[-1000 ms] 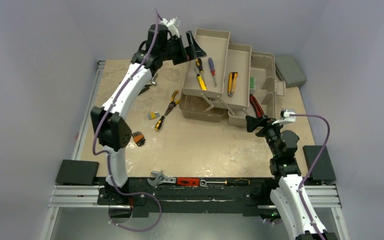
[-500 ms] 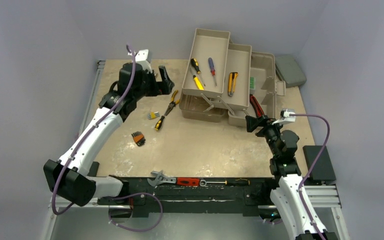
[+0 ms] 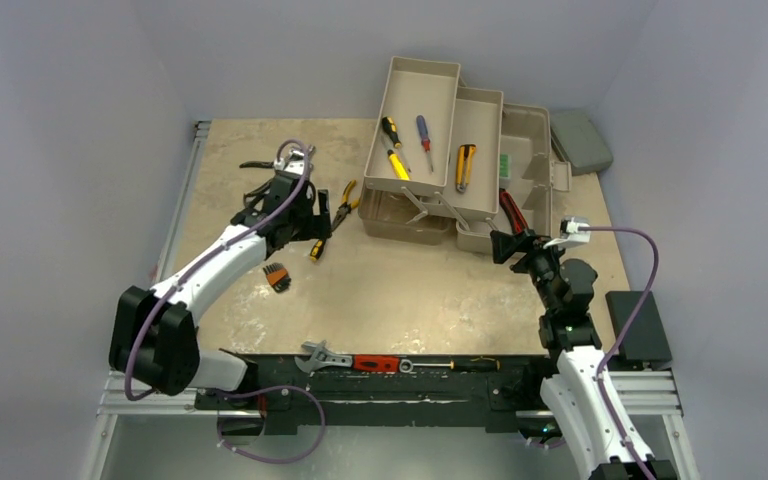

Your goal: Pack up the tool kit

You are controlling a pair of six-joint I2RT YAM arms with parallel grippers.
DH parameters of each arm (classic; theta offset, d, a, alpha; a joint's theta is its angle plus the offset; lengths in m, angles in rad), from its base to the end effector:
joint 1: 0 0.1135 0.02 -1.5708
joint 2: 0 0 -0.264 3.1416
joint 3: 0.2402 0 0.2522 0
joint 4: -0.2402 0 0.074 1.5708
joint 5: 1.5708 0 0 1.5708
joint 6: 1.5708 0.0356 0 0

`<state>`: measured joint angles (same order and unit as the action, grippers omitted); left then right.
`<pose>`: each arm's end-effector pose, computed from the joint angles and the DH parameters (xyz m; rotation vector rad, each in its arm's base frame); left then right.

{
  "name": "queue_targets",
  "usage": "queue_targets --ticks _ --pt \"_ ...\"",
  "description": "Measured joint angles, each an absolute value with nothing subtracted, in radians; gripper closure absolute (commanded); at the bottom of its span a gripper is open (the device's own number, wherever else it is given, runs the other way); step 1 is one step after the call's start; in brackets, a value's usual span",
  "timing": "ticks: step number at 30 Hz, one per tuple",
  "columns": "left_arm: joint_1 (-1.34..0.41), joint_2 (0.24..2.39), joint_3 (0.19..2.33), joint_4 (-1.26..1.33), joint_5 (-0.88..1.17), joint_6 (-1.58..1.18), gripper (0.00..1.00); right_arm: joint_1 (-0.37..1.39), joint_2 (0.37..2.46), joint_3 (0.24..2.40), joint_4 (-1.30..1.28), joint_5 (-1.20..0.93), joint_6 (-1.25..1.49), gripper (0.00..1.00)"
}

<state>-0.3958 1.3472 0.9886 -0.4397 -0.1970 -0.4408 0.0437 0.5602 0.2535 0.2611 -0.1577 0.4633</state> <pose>0.2683 -0.1046 0.2631 -0.1475 2.3517 -0.1763 0.1566 0.0124 0.2320 0.2199 1.6258 0.5171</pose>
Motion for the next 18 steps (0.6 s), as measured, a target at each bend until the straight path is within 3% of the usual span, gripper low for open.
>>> queue_targets --ticks 5,11,18 --pt "-0.396 1.469 0.989 -0.434 -0.187 -0.424 0.29 0.044 0.577 0.253 0.262 -0.158 0.464 0.2" --pt "-0.395 1.644 1.012 -0.461 -0.162 -0.406 0.33 0.044 0.575 0.253 0.262 -0.158 0.464 0.2" --pt "-0.386 1.775 1.094 -0.501 -0.125 -0.399 0.67 0.044 0.574 0.253 0.262 -0.157 0.464 0.2"
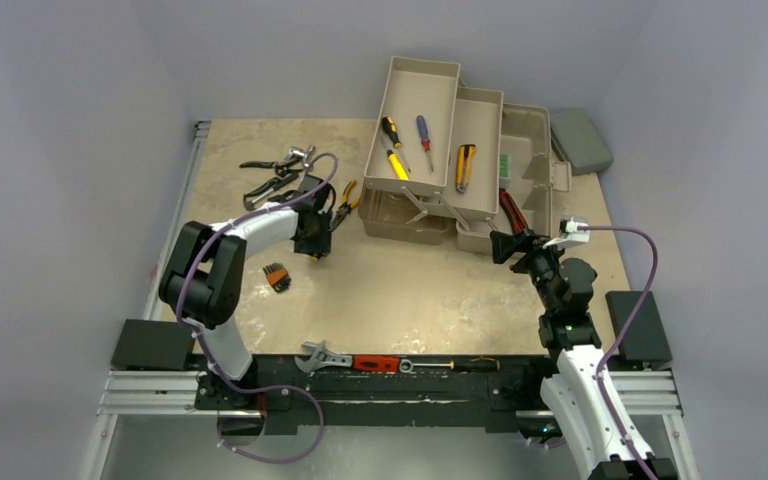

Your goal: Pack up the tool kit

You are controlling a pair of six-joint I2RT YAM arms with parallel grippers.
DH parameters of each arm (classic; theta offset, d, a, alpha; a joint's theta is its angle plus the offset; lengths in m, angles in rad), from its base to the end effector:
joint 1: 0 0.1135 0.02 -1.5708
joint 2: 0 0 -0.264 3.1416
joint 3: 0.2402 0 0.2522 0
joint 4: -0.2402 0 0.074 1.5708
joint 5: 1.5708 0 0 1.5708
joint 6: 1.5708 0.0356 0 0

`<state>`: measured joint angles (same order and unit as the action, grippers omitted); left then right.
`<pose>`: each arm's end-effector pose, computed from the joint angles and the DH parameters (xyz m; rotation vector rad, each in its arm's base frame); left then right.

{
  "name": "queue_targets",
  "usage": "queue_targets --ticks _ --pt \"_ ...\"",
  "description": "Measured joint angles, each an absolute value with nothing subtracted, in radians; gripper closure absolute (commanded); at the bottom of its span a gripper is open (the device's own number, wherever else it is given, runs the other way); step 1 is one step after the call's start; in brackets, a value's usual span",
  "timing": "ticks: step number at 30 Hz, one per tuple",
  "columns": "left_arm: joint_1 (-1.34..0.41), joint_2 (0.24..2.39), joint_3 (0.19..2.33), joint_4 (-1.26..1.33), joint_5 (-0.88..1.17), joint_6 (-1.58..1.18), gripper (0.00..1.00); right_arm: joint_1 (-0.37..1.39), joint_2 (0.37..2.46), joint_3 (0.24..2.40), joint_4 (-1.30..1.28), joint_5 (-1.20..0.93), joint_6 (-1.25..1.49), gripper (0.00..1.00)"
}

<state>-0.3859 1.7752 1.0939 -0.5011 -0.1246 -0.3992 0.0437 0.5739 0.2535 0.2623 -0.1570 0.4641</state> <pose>0.3195 -0.1250 0.1631 -0.0517 2.7353 -0.0482 0.1583 0.0125 0.2303 0.2244 1.6379 0.5163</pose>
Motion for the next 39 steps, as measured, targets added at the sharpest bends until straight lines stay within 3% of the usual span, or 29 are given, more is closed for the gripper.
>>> queue_targets --ticks 4,5,12,29,39 --pt "-0.364 1.776 1.096 -0.499 -0.088 -0.401 0.99 0.044 0.574 0.253 0.262 -0.157 0.464 0.2" --pt "-0.356 1.774 1.096 -0.496 -0.078 -0.399 1.0 0.044 0.575 0.253 0.262 -0.157 0.464 0.2" --pt "-0.342 1.711 1.031 -0.45 -0.043 -0.401 1.0 0.044 0.575 0.253 0.262 -0.157 0.464 0.2" --pt "-0.343 1.102 0.624 -0.012 0.207 -0.382 1.0 0.045 0.609 0.253 0.265 -0.171 0.464 0.2" --pt "-0.343 0.965 0.715 -0.086 0.249 -0.442 1.0 0.045 0.607 0.253 0.27 -0.172 0.464 0.2"
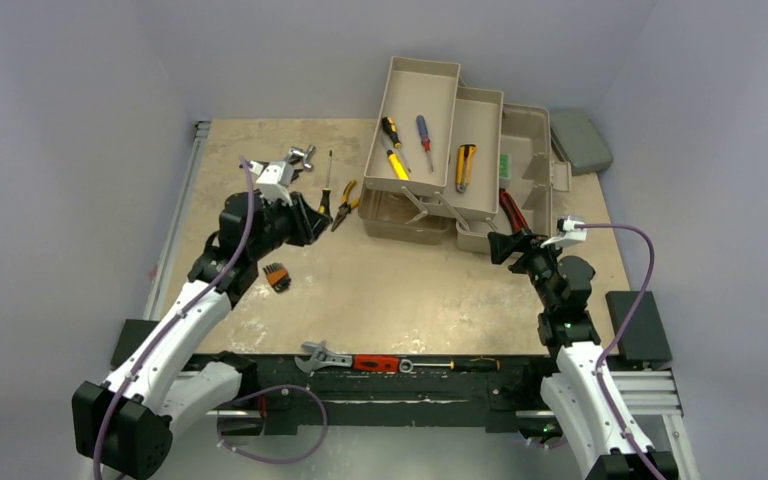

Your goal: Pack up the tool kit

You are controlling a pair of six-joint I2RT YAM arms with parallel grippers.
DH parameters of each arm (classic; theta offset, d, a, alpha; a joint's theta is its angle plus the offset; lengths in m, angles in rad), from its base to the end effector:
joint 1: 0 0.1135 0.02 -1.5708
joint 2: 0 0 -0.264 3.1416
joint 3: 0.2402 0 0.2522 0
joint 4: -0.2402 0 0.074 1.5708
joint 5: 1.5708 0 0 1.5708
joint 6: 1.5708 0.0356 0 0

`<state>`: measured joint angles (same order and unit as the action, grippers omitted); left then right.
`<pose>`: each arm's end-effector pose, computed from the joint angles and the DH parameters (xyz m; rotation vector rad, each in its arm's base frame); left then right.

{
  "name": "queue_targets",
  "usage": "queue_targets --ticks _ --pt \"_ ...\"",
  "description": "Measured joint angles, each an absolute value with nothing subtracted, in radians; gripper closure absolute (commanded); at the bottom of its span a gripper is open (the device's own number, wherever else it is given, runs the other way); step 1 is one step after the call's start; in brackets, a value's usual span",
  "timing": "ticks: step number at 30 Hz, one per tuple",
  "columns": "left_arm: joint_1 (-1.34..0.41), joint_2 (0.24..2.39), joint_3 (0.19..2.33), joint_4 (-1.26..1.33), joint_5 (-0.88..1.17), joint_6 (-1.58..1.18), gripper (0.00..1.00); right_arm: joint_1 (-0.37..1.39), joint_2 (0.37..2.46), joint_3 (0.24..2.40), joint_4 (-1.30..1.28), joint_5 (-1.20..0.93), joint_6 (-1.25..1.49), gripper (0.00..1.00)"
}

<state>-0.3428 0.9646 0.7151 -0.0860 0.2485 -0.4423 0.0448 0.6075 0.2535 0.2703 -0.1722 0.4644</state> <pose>0.2082 -0.0836 0.2924 0.0763 1.9692 -0.7600 0.1621 0.0134 0.2264 0.2188 1.6659 0.5278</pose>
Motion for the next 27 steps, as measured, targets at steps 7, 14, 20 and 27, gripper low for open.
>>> queue_targets --ticks 7,14,20,27 --pt "-0.343 1.0 0.954 -0.187 0.3 -0.55 1.0 0.045 0.609 0.253 0.276 -0.175 0.468 0.2" --pt "-0.368 1.238 1.251 -0.245 0.383 -0.645 1.0 0.045 0.622 0.253 0.292 -0.176 0.472 0.2" --pt "-0.403 1.437 1.466 -0.289 0.403 -0.676 1.0 0.045 0.619 0.253 0.299 -0.176 0.472 0.2" --pt "-0.408 1.718 1.743 -0.322 0.435 -0.723 1.0 0.045 0.628 0.253 0.308 -0.176 0.475 0.2"
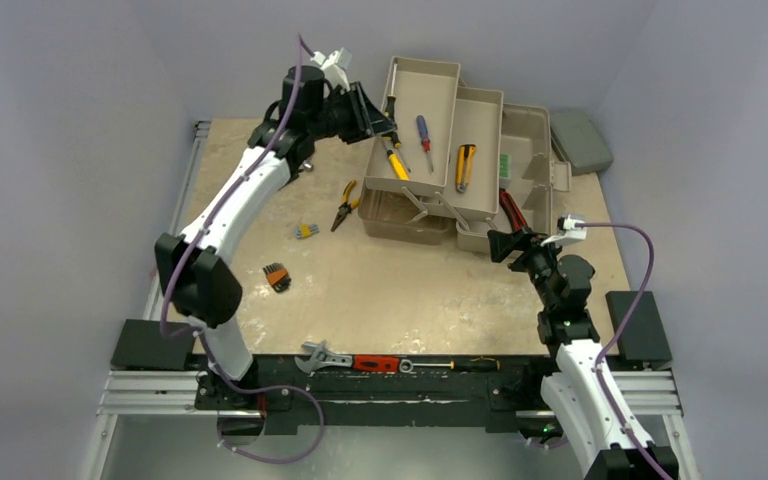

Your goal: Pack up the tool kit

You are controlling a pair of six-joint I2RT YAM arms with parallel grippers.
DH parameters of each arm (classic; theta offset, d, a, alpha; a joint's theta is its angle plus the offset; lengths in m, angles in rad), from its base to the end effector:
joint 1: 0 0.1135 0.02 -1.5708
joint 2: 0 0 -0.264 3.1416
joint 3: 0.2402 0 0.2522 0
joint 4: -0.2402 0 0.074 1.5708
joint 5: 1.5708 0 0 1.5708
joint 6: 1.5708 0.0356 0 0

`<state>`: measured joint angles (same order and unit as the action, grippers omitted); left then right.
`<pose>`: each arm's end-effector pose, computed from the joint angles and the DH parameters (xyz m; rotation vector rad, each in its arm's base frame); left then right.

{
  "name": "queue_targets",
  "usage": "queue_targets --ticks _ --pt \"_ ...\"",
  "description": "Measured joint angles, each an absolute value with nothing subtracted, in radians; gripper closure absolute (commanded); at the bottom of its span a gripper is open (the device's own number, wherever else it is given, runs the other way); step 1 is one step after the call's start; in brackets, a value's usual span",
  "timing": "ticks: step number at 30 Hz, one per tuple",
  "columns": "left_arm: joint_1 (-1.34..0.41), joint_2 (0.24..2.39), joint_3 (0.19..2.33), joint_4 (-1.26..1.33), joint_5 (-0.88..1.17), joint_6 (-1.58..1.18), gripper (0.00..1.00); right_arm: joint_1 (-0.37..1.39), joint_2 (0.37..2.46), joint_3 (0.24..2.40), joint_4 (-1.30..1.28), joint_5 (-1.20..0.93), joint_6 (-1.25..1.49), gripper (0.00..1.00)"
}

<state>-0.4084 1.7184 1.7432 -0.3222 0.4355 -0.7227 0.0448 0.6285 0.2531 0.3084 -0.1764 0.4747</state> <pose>0.3647 -0.1742 0.4095 0.0101 2.0152 -1.1596 0.1647 0.0136 0.2274 0.2198 1.6499 0.5402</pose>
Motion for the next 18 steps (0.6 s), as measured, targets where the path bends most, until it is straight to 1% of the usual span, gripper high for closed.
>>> queue_targets --ticks 6,11,16,17,18 --pt "-0.408 1.988 2.032 -0.392 0.465 -0.754 1.0 0.045 0.629 0.253 0.307 -0.176 0.476 0.2" --pt "-0.408 2.127 2.19 -0.435 0.485 -0.796 1.0 0.045 0.619 0.253 0.307 -0.176 0.476 0.2" --pt "-0.408 2.149 2.196 -0.462 0.474 -0.82 0.83 0.045 0.624 0.253 0.307 -0.176 0.476 0.2" --pt "-0.409 2.149 2.197 -0.464 0.471 -0.82 0.74 0.045 0.628 0.253 0.307 -0.176 0.476 0.2" --pt "-0.409 2.149 2.197 -0.464 0.468 -0.82 0.57 0.045 0.63 0.253 0.305 -0.175 0.476 0.2"
